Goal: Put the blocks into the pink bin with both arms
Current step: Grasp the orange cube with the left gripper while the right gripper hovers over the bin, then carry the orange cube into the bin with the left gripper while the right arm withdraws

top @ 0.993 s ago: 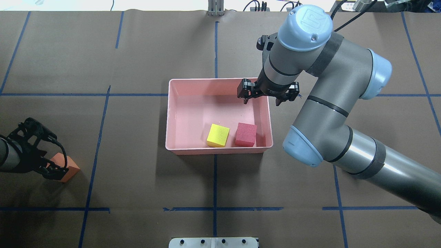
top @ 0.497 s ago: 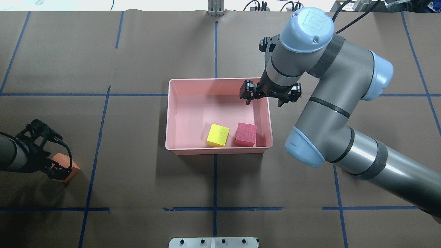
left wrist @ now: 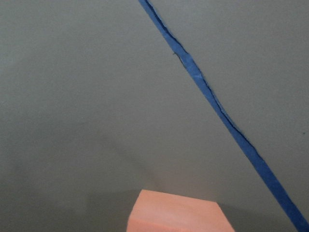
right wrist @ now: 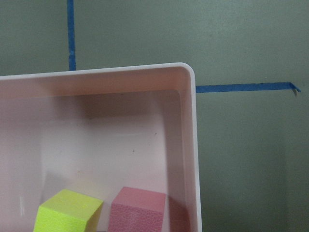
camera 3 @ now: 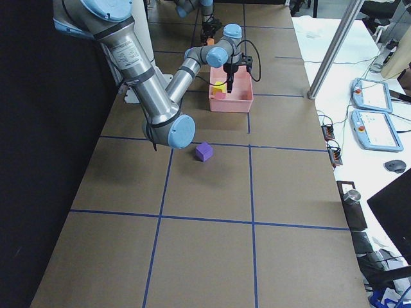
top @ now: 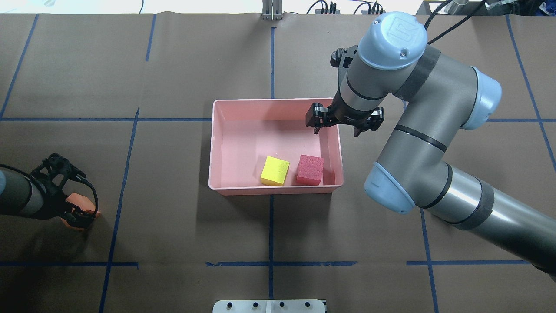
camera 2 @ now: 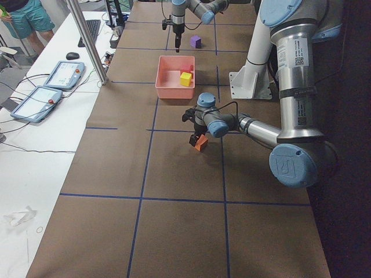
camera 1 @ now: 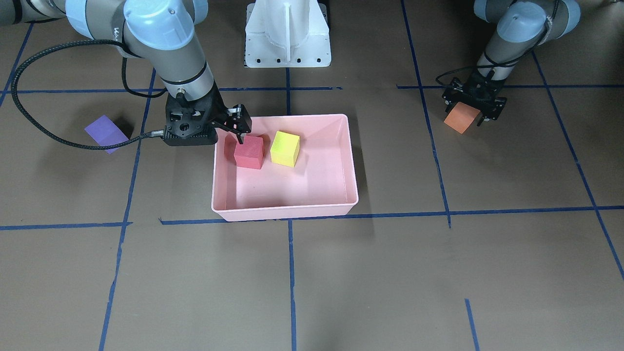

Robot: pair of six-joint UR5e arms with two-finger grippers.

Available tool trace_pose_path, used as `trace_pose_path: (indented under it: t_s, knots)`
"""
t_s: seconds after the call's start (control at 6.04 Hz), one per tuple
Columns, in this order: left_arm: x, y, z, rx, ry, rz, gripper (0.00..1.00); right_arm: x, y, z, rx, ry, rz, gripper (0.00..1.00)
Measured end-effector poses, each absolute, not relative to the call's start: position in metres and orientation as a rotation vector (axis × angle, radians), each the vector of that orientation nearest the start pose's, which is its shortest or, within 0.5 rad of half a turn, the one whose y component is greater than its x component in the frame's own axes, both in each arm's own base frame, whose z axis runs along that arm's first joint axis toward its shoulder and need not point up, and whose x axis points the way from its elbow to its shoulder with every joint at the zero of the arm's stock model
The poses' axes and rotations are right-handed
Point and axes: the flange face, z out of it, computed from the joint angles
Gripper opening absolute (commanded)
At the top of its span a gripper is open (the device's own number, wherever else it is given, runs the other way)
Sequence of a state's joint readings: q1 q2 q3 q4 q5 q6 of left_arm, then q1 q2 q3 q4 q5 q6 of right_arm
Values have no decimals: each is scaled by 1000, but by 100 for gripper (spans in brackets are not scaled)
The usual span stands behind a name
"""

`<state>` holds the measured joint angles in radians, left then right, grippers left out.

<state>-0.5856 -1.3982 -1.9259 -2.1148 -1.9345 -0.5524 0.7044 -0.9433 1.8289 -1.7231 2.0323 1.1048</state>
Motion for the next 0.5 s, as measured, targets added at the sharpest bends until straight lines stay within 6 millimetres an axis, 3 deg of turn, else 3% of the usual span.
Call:
trace_pose_path:
  t_s: [0.17, 0.5]
  knots:
    - [321, -326, 510, 241, 794, 554, 35, -415, -480, 202, 37, -850, 38, 100]
    - [312, -337, 482, 189, 841, 535, 35, -366, -510, 223, 59, -853, -53, 100]
